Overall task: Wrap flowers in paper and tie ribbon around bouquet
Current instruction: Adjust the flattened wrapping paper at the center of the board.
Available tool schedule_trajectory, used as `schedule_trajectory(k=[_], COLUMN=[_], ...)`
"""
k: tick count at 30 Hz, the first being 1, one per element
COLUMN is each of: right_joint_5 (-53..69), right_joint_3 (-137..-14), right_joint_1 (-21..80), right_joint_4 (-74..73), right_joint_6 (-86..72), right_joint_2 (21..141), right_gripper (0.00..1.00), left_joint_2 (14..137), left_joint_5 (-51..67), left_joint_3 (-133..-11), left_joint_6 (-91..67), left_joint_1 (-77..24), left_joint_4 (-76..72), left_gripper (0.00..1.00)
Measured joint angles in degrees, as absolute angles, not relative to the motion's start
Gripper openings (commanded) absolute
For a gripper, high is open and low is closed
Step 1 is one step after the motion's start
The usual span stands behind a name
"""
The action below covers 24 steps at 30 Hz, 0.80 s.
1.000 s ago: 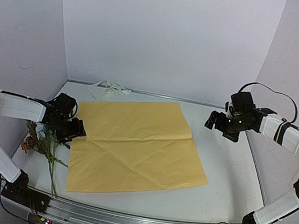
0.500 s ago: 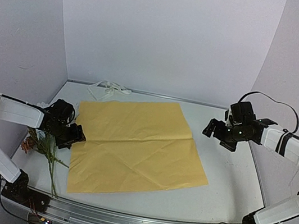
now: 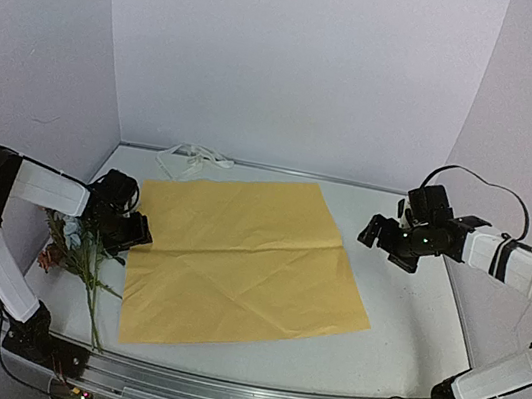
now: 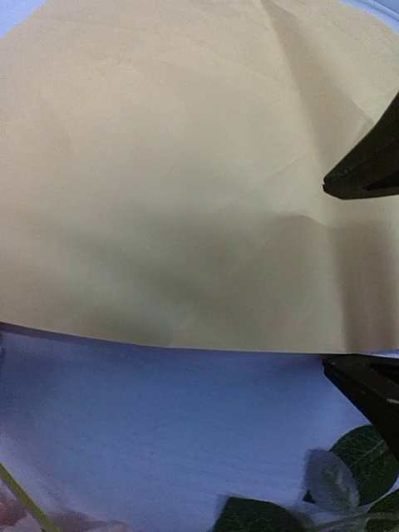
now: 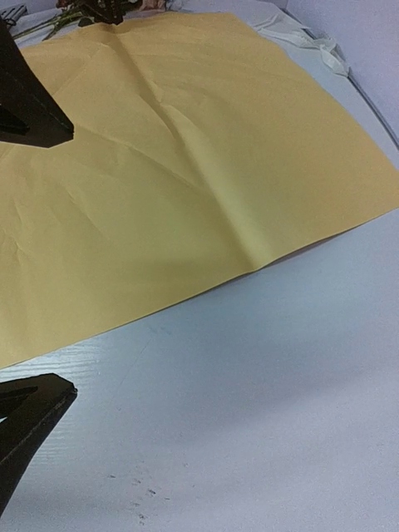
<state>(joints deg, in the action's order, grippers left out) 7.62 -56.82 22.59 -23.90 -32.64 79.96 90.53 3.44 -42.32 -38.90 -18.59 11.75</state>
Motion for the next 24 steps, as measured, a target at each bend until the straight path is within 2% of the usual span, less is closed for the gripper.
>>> schedule_trajectory(k=[11, 24], right_joint_5=[7.6, 7.6], right_joint_3=[-55.2, -52.7], right_joint_1=[22.6, 22.6], right_joint_4=[-23.6, -23.6], right_joint_6=[-32.8, -33.8], right_joint_2=[76.5, 73.3], right_gripper=[0.98, 0.98], left_joint_2=[90.0, 85.0], left_joint_5=[6.0, 8.0], left_joint_3=[-41.7, -38.1], left_joint_6=[-40.1, -50.5], left_joint_1=[-18.3, -34.0], left_joint_4=[11.1, 11.0], left_gripper=[0.39, 0.29])
